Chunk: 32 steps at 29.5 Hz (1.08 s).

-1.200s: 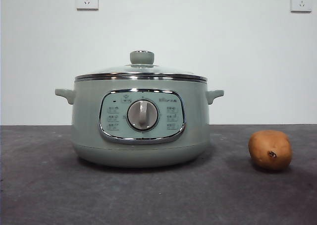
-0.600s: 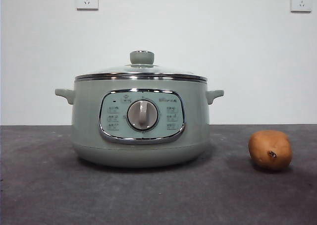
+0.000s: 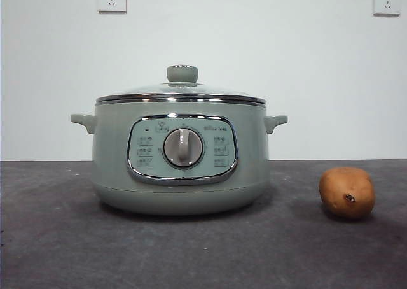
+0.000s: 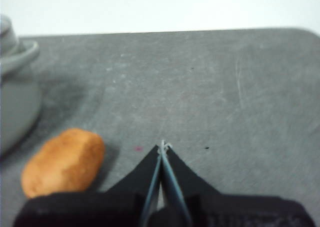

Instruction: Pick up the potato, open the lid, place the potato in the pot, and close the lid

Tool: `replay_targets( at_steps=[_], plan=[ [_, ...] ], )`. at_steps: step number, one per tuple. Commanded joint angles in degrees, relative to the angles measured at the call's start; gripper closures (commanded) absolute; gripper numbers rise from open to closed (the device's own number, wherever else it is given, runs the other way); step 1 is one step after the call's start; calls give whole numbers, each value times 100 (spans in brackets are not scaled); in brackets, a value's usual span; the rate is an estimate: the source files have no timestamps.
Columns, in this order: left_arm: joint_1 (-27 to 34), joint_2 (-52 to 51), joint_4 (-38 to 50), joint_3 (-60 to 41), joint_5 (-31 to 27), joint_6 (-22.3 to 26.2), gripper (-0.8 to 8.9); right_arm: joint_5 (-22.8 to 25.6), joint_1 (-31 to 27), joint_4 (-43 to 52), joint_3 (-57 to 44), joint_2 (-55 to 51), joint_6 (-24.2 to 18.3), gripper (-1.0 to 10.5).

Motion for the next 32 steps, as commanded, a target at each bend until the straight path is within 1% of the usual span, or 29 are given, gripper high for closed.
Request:
replay_targets(
  at_steps=[1, 3, 5, 8, 11, 17, 20, 23, 25, 27, 29, 32],
  plan=[
    [11, 2, 118, -13, 9, -262, 817, -26, 4, 55, -44, -13, 1145, 946],
    [11, 7, 107, 77, 24, -407, 817, -170, 7, 55, 15, -13, 1456, 946],
    [13, 50, 105, 212, 109, -476, 817, -420, 7, 46, 116, -13, 1746, 947],
    [11, 210, 109, 444, 280, -507, 818, -562, 7, 17, 315, 2, 1945, 948],
    [11, 498, 98, 717, 472, -509, 818, -564, 7, 15, 546, 87, 2079, 948],
    [11, 1434, 46, 1440, 782, -507, 817, -826, 7, -57, 1233, 625, 2092, 948],
    [9, 2006, -129, 1923, 1016, -507, 817, -1003, 7, -393, 1687, 1034, 2090, 945],
    [9, 2592, -520, 2483, 1207, -507, 817, -1338, 7, -772, 2114, 1453, 2133, 945],
    [9, 2938, -741, 2817, 1325, -507, 817, -1486, 7, -1003, 2332, 1687, 2343, 945],
    [9, 3281, -911, 3132, 1464, -509, 817, -1521, 7, -1272, 2527, 1908, 2562, 945],
    [9, 3606, -1062, 3394, 1633, -509, 817, -1617, 7, -1521, 2667, 2090, 2608, 945],
    [9, 4054, -1349, 3731, 1897, -509, 817, -2011, 7, -1751, 2863, 2448, 2603, 940]
  ],
)
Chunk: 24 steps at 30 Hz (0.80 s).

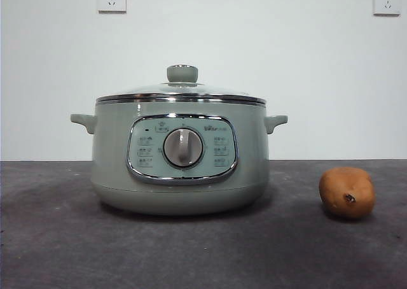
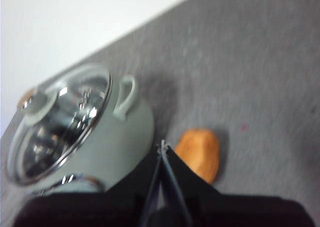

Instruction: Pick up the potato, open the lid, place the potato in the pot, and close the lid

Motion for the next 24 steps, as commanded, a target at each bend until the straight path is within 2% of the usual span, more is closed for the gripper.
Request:
replay_targets(
  at_steps=[1, 3, 10, 12, 15, 16, 18, 20, 21, 22, 24],
  plan=[
    [9, 350, -214, 249, 264, -35, 817, -374, 7, -96, 181, 337, 109, 935],
    [9, 649, -339, 472, 544, -35, 816, -702, 7, -105, 313, 669, 28, 905],
    [7, 1506, -1115, 1255, 1108, 46, 795, -1405, 13, -190, 831, 1884, -212, 638],
    [7, 1711, -1322, 1447, 1263, 214, 658, -1423, 20, -398, 1045, 2271, -334, 495],
    [7, 1976, -1515, 1670, 1327, 308, 316, -1416, 118, -699, 1373, 2820, -549, 306],
    [7, 2041, -1565, 1731, 1329, 310, 257, -1419, 173, -763, 1478, 2988, -634, 274],
    [7, 2173, -1604, 1836, 1329, 310, 243, -1412, 343, -914, 1753, 3392, -820, 247],
    [-26, 2273, -1602, 1869, 1331, 310, 225, -1270, 623, -1117, 2144, 3891, -857, 247],
    [-57, 2306, -1604, 1869, 1327, 310, 168, -1062, 789, -1276, 2365, 4148, -859, 246],
    [-81, 2367, -1602, 1875, 1329, 310, 116, -787, 968, -1484, 2605, 4415, -929, 244],
    [-136, 2450, -1613, 1875, 1325, 310, 112, -63, 1307, -1869, 3084, 4948, -1001, 244]
  ],
)
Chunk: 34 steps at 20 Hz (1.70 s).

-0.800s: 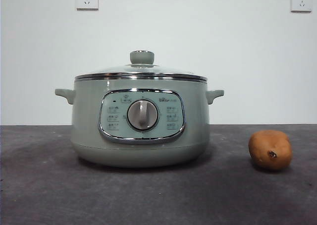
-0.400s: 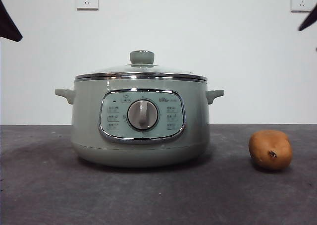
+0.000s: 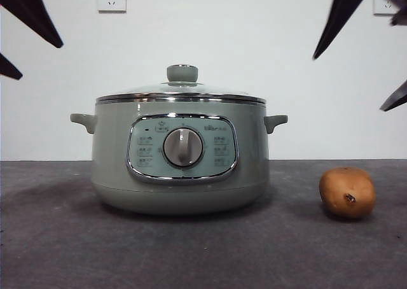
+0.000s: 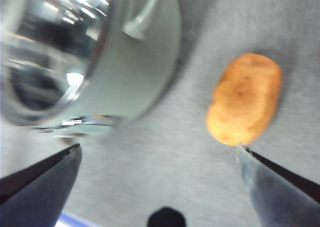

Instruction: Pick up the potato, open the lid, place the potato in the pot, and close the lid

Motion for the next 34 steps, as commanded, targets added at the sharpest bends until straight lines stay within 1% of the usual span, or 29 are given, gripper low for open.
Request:
replay_targets(
  at_steps=[1, 3, 4, 6, 11, 17, 18, 21, 23, 24, 27, 29, 31, 34],
  plan=[
    [-79, 96, 0, 17, 0, 87, 112, 876, 339, -334, 481, 577, -142, 245],
    [-144, 136, 0, 17, -81, 87, 112, 1578, 560, -490, 820, 1034, -129, 245],
    [-157, 136, 2, 17, -81, 87, 113, 1746, 619, -487, 927, 1237, -127, 245],
    [-166, 136, 13, 17, -81, 87, 114, 1834, 627, -476, 1060, 1624, -129, 247],
    [-166, 136, -52, 17, -79, 85, 119, 2277, 614, -450, 1075, 2472, -181, 249],
    [-166, 136, -291, 17, -79, 87, 122, 2256, 614, -249, 1064, 3045, -229, 260],
    [-166, 136, -293, 17, -81, 85, 122, 2253, 614, -251, 1062, 3099, -238, 300],
    [-179, 133, -282, 17, -85, -59, 122, 2253, 614, -334, 1060, 3211, -238, 718],
    [-271, 133, -229, 17, -92, -173, 123, 2234, 614, -367, 1058, 3241, -262, 907],
    [-332, 136, -170, 20, -118, -260, 124, 2234, 614, -356, 1058, 3241, -341, 964],
    [-640, 144, 133, 52, -149, -487, 126, 2234, 610, -481, 1062, 3224, -402, 963],
    [-938, 210, 260, 186, -417, -557, 126, 2264, 610, -664, 1062, 3143, -540, 963],
    [-1266, 435, 251, 540, -774, -553, 126, 2260, 610, -881, 1064, 2940, -723, 963],
    [-1676, 1010, 188, 1325, -1032, -551, 126, 2277, 610, -1329, 1064, 2452, -1036, 962]
  ],
)
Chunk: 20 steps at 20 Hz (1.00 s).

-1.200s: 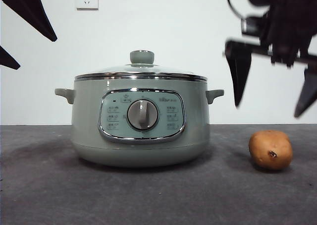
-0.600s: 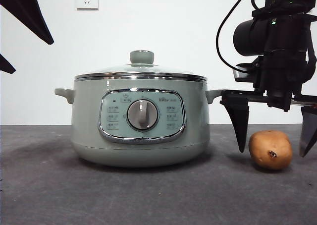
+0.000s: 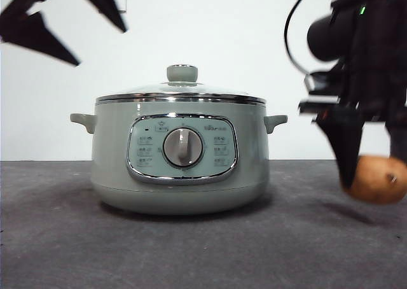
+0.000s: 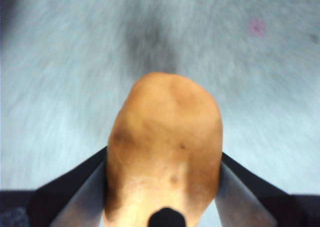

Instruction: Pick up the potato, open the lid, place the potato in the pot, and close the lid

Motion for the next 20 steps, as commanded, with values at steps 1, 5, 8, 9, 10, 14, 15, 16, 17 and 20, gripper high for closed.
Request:
replay_targets(
  at_steps=[1, 5, 8, 9, 10, 14, 15, 16, 17, 20],
  plan=[
    [-258, 485, -42, 575, -142, -13, 126, 24, 0, -286, -17, -450, -361, 962],
    [-667, 1416, -188, 1521, -201, 114, 126, 22, 0, -754, -15, -1384, -503, 962],
    [-914, 1937, -153, 1864, -713, 302, 126, 22, 0, -1088, -15, -2015, -566, 962],
    [-964, 2055, -127, 1921, -743, 431, 126, 17, 2, -1189, -15, -2201, -568, 962],
    [-1012, 2131, -72, 1932, -743, 560, 126, -31, 7, -1261, -15, -2374, -566, 962],
    [-1176, 2264, 166, 1932, -809, 638, 126, -520, 7, -1338, -15, -2909, -570, 962],
    [-1224, 2271, 219, 1932, -944, 638, 126, -586, 7, -1338, -15, -2992, -568, 962],
    [-1279, 2277, 236, 1932, -1108, 643, 127, -605, 7, -1357, -15, -3062, -568, 962],
    [-1329, 2299, 236, 1932, -1241, 708, 127, -605, 7, -1414, -15, -3121, -570, 962],
    [-1368, 2341, 212, 1932, -1272, 855, 197, -603, 7, -1670, -15, -3202, -621, 962]
  ],
)
